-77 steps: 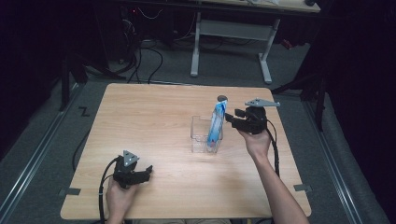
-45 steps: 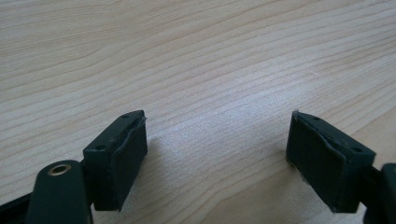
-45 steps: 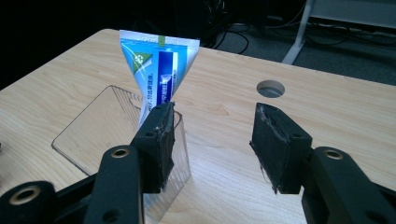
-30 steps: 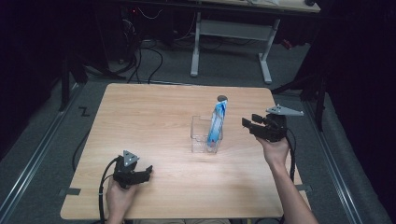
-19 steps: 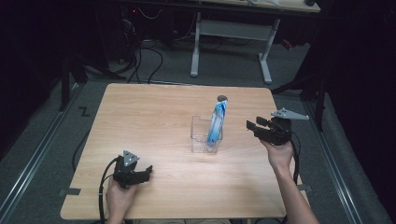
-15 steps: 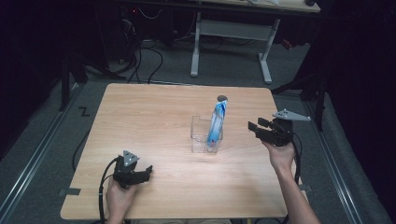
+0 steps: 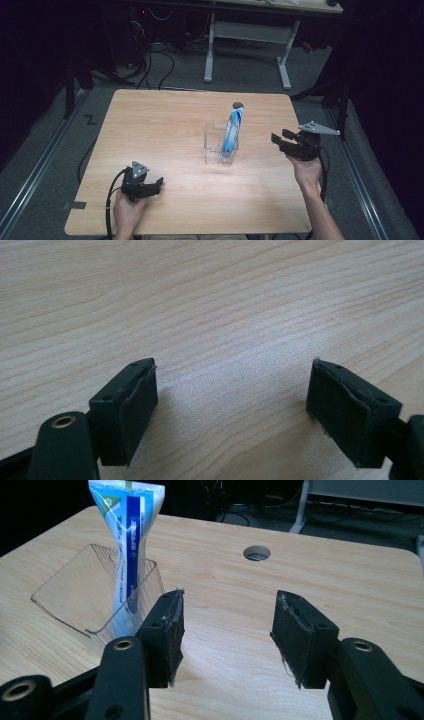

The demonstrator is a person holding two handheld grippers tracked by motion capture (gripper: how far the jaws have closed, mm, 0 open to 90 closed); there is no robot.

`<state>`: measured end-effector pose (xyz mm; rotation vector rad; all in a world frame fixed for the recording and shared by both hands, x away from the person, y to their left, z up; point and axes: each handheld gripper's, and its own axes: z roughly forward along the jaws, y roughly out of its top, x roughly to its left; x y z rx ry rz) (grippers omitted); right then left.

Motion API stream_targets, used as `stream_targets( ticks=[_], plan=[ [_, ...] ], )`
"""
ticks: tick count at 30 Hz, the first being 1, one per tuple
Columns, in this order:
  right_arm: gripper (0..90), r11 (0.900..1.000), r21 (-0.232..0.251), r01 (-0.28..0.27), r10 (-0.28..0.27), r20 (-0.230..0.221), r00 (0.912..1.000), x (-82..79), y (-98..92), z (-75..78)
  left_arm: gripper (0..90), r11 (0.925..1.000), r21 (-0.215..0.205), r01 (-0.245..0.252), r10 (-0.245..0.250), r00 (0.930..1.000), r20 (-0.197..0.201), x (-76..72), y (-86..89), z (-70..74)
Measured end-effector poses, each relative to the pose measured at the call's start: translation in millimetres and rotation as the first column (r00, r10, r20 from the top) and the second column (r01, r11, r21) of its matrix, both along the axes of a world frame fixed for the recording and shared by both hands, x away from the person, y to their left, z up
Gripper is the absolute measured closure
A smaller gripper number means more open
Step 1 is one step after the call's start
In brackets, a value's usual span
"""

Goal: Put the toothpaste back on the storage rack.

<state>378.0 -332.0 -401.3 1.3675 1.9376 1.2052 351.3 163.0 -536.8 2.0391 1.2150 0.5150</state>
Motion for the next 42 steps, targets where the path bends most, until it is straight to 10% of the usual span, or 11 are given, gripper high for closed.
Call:
stream_targets(
  ticks=[42],
  plan=[
    [46.0,0.998,0.032,0.051,-0.049,-0.067,0.9965,-27.9,-16.1,-54.8,20.6,1.0000,-0.001,-0.001,0.001,1.0000,0.002,0.0,0.0,-0.1]
  ],
)
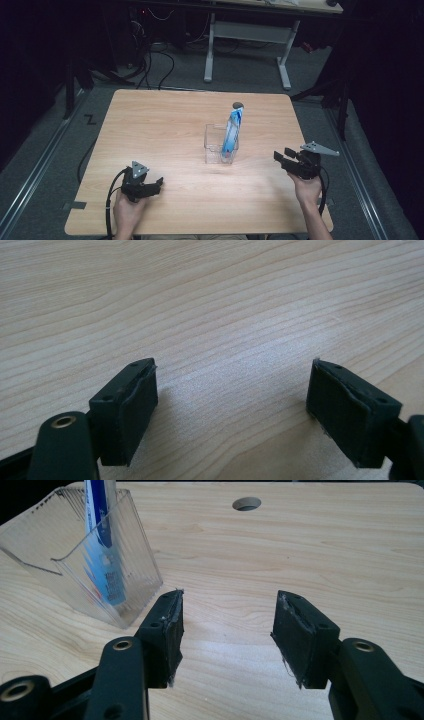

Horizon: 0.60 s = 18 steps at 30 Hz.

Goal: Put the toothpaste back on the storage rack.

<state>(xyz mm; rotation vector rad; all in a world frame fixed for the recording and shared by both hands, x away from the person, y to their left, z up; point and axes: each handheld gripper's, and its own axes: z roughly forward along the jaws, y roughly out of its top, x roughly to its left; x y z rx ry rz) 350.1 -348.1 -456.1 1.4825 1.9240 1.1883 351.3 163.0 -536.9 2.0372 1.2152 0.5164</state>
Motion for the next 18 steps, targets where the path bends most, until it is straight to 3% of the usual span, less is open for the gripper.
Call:
stream_targets(
  ticks=[18],
  plan=[
    [45.1,1.000,-0.026,0.015,-0.016,-0.034,0.9993,-8.6,0.2,-22.7,20.6,1.0000,0.000,0.001,-0.001,1.0000,-0.001,0.0,0.1,0.1]
  ],
)
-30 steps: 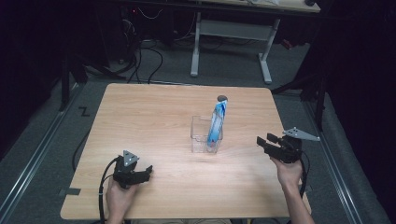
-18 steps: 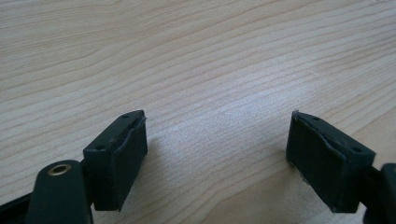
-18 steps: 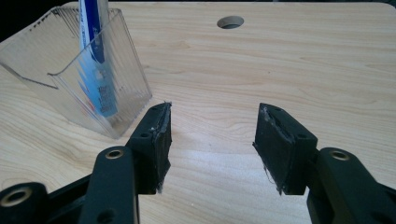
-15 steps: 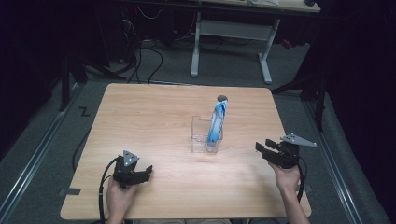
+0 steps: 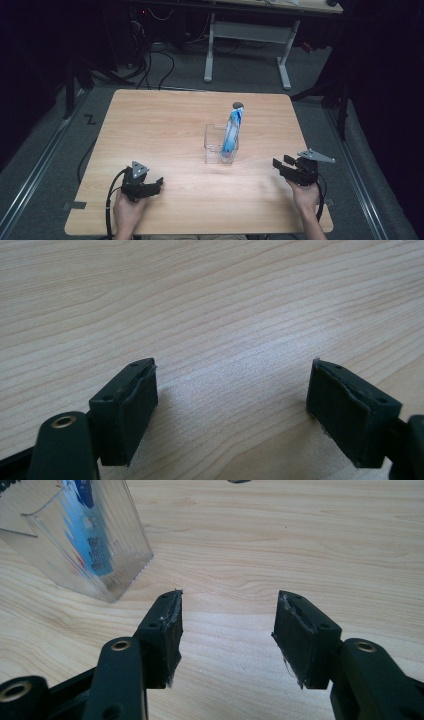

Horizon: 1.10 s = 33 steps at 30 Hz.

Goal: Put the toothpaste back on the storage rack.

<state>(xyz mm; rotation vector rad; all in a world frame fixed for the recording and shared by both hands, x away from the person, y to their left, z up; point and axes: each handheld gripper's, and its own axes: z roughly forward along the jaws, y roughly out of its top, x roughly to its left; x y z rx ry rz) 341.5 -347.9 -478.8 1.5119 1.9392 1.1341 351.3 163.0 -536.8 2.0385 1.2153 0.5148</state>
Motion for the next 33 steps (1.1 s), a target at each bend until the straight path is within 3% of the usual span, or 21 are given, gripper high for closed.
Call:
stream_targets(
  ticks=[4,10,21,33],
  plan=[
    [45.7,1.000,-0.009,0.002,-0.002,-0.005,1.0000,-0.7,0.7,-4.0,20.6,1.0000,0.000,0.000,0.000,1.0000,0.000,0.0,0.0,0.0],
    [48.0,0.997,-0.075,-0.013,0.012,-0.021,0.9997,-0.9,9.7,-12.3,20.6,1.0000,0.001,0.000,0.000,1.0000,0.000,0.0,0.0,0.0],
    [49.0,0.996,-0.088,-0.030,0.026,-0.050,0.9984,2.8,23.5,-25.3,20.6,1.0000,0.001,0.000,0.000,1.0000,0.000,0.0,0.0,0.0],
    [48.9,0.988,-0.136,-0.079,0.071,-0.063,0.9955,6.3,44.5,-34.3,20.6,1.0000,0.001,0.000,0.000,1.0000,0.000,0.0,0.0,0.0]
  ],
)
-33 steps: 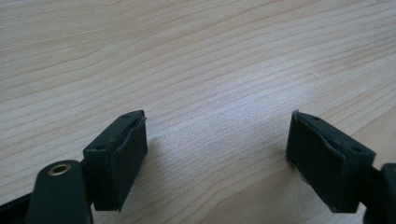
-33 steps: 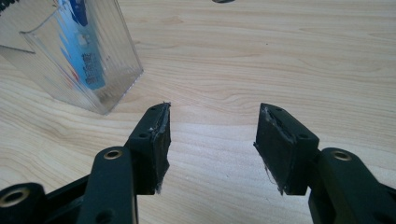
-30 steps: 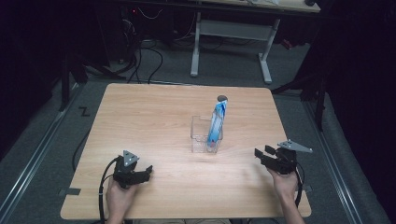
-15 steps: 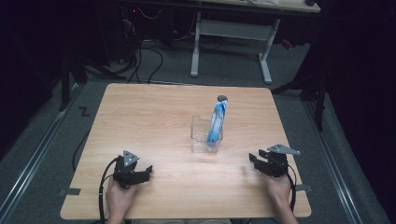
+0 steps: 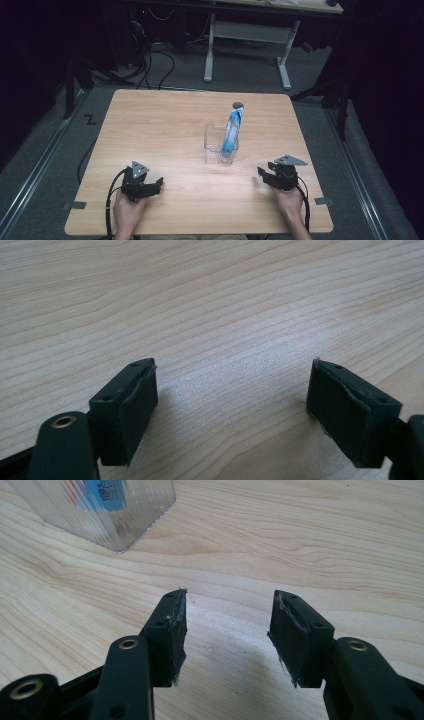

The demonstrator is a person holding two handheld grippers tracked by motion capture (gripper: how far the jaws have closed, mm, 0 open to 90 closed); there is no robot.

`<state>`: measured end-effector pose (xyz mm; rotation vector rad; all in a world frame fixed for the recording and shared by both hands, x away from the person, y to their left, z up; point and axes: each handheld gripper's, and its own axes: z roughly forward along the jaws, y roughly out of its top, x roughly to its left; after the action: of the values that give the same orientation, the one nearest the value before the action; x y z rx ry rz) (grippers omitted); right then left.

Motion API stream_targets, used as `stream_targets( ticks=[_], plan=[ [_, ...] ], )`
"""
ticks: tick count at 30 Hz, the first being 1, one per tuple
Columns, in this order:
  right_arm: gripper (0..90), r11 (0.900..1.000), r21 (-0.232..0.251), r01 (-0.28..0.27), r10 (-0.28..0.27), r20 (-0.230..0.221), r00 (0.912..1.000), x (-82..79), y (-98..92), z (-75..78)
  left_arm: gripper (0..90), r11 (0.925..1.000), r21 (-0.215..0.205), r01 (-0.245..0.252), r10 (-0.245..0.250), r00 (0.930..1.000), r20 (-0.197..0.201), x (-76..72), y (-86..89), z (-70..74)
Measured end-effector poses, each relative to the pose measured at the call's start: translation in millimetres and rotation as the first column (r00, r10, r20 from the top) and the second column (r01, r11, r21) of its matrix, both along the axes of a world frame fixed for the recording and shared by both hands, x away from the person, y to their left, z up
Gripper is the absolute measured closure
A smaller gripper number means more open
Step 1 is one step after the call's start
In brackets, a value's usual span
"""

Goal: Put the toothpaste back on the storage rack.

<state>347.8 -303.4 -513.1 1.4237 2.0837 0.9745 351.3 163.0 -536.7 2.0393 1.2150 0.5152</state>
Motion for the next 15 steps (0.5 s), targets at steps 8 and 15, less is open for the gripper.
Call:
stream_targets(
  ticks=[8,15],
  plan=[
    [48.7,1.000,-0.015,-0.015,0.015,-0.012,0.9998,2.3,8.7,-6.0,20.6,1.0000,-0.001,-0.001,0.001,1.0000,0.001,0.0,-0.1,-0.1],
    [48.3,0.999,-0.022,-0.026,0.025,-0.024,0.9994,4.2,13.3,-9.8,20.6,1.0000,0.000,0.000,0.000,1.0000,0.000,0.0,0.0,0.0]
  ],
)
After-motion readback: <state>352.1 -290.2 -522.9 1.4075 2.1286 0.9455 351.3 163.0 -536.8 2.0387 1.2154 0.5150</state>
